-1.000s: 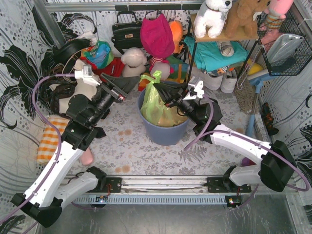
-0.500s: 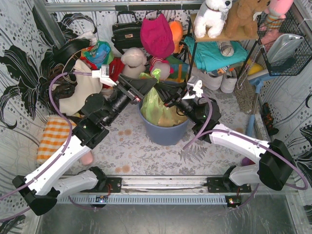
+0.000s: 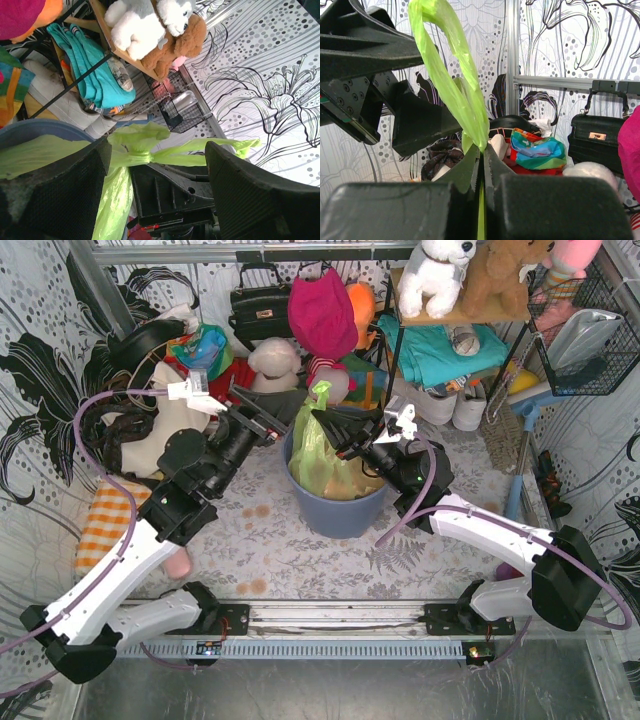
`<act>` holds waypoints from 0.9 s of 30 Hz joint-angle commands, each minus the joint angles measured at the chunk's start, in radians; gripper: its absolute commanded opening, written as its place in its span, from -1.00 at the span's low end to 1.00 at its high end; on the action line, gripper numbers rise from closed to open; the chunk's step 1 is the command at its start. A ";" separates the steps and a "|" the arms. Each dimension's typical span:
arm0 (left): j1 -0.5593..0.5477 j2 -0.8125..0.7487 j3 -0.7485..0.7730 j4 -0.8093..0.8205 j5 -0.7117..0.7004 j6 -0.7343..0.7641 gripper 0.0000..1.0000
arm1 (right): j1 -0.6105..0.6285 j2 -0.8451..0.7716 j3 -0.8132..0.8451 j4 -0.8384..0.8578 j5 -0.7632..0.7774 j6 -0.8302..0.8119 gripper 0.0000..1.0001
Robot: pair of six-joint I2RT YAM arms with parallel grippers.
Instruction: Tie the trash bag
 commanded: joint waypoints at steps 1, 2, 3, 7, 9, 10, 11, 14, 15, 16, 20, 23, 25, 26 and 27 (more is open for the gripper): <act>-0.005 0.002 0.040 0.017 -0.033 0.050 0.67 | -0.001 -0.022 0.019 0.057 -0.012 0.014 -1.00; -0.005 0.010 0.051 0.017 -0.025 0.058 0.66 | -0.001 -0.021 0.021 0.057 -0.011 0.015 -1.00; -0.006 0.020 0.063 0.010 -0.019 0.066 0.64 | -0.001 -0.021 0.021 0.057 -0.012 0.016 -1.00; -0.005 0.046 0.089 0.002 -0.020 0.088 0.56 | -0.001 -0.022 0.026 0.051 -0.020 0.018 -1.00; -0.005 0.055 0.090 0.009 -0.022 0.099 0.53 | -0.001 -0.023 0.025 0.053 -0.021 0.020 -1.00; -0.005 0.061 0.093 0.011 -0.022 0.102 0.53 | -0.001 -0.023 0.024 0.054 -0.021 0.021 -1.00; -0.006 0.068 0.094 0.008 -0.023 0.107 0.52 | -0.001 -0.022 0.024 0.055 -0.020 0.024 -1.00; -0.005 0.085 0.097 0.005 -0.027 0.116 0.46 | -0.001 -0.021 0.023 0.055 -0.023 0.024 -1.00; -0.006 0.089 0.095 0.005 -0.028 0.116 0.42 | -0.001 -0.022 0.024 0.055 -0.023 0.024 -1.00; -0.005 0.092 0.092 0.010 -0.028 0.115 0.38 | -0.001 -0.023 0.024 0.055 -0.023 0.024 -1.00; -0.006 0.092 0.074 0.042 -0.021 0.121 0.06 | -0.001 -0.026 0.020 0.052 -0.025 0.024 -1.00; -0.006 0.093 0.072 0.062 -0.007 0.134 -0.29 | -0.001 -0.031 0.017 0.050 -0.024 0.024 -1.00; -0.006 0.092 0.071 0.079 0.005 0.143 -0.53 | -0.001 -0.035 0.016 0.045 -0.020 0.024 -1.00; -0.006 0.092 0.067 0.089 0.014 0.146 -0.69 | -0.001 -0.038 0.016 0.042 -0.020 0.021 -1.00; -0.006 0.091 0.061 0.107 0.024 0.156 -0.81 | -0.001 -0.043 0.017 0.037 -0.019 0.018 -1.00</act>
